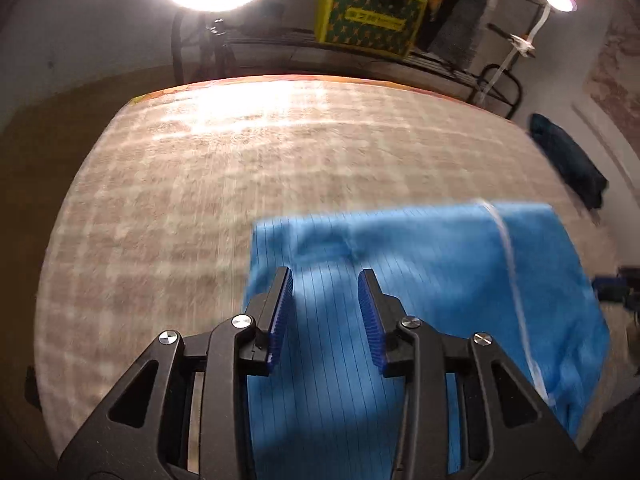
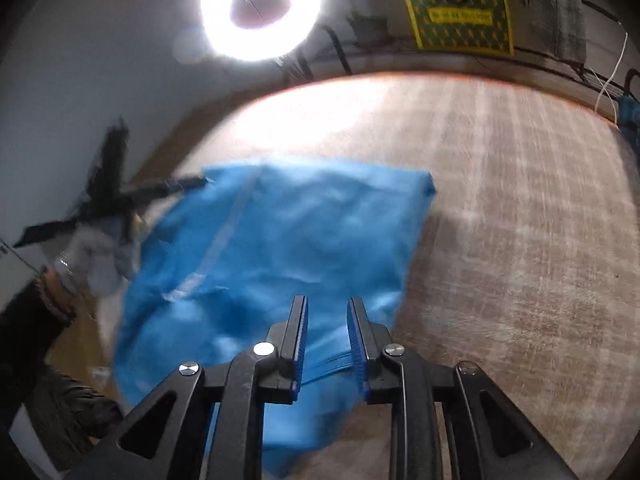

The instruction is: Fold large clothes

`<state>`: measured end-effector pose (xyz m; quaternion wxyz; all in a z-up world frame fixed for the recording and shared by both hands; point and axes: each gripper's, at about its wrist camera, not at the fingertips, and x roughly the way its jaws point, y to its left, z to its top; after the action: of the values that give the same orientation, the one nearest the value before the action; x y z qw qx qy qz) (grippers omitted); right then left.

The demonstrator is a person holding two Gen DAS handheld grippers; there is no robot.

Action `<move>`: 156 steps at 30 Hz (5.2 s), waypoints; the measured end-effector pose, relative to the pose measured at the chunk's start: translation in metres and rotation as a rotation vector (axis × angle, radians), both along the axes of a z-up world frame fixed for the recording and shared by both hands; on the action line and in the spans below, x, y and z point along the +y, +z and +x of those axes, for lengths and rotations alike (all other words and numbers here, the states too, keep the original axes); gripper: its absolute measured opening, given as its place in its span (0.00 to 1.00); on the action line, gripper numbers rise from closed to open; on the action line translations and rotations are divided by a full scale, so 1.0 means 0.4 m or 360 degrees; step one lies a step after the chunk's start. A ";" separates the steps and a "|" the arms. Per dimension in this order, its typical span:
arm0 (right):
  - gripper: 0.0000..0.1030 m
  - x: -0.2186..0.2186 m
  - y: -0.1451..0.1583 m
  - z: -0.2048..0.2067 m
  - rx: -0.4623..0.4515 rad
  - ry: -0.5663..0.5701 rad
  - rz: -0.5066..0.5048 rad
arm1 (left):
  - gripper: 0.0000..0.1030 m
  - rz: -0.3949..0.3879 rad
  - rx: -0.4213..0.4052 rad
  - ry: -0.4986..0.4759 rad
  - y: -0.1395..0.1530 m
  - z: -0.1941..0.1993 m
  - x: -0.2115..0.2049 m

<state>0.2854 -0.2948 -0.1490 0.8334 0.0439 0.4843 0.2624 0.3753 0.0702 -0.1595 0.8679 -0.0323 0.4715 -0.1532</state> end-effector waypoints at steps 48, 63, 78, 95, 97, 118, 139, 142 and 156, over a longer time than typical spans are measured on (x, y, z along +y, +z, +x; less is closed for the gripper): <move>0.30 -0.118 -0.218 0.091 0.0498 -0.0116 0.0811 | 0.56 -0.1111 0.0542 0.0103 -0.151 -0.010 0.247; 0.19 -0.069 -0.219 0.113 0.0495 -0.0134 0.0872 | 0.27 -0.0971 0.0498 0.0041 -0.133 0.037 0.141; 0.04 -0.031 -0.031 0.013 0.0146 -0.0067 0.0243 | 0.09 -0.0638 0.0147 -0.0101 0.061 -0.060 0.018; 0.03 -0.221 0.106 -0.089 -0.0033 -0.0196 0.0092 | 0.06 -0.0671 0.0122 -0.0336 0.165 -0.091 -0.277; 0.03 -0.266 0.126 -0.096 -0.0052 -0.0219 0.0047 | 0.06 -0.0689 0.0119 -0.0373 0.171 -0.084 -0.334; 0.03 -0.765 0.316 -0.068 -0.0239 -0.0537 -0.0263 | 0.05 -0.0829 0.0047 -0.0694 0.252 0.082 -0.951; 0.03 -1.174 0.470 0.216 -0.0579 -0.0844 -0.0547 | 0.05 -0.0838 -0.0202 -0.0746 0.323 0.404 -1.442; 0.03 -1.203 0.432 0.255 -0.0562 -0.0852 -0.0526 | 0.05 -0.0788 -0.0194 -0.0724 0.290 0.433 -1.464; 0.38 -1.328 0.225 0.379 -0.0348 -0.1077 -0.0832 | 0.21 -0.0510 -0.0154 -0.0477 0.129 0.514 -1.496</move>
<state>0.4371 -0.8261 -0.0590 0.9019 -0.0403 0.4019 -0.1534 0.5809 -0.5281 -0.1080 0.8408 -0.0920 0.3984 -0.3548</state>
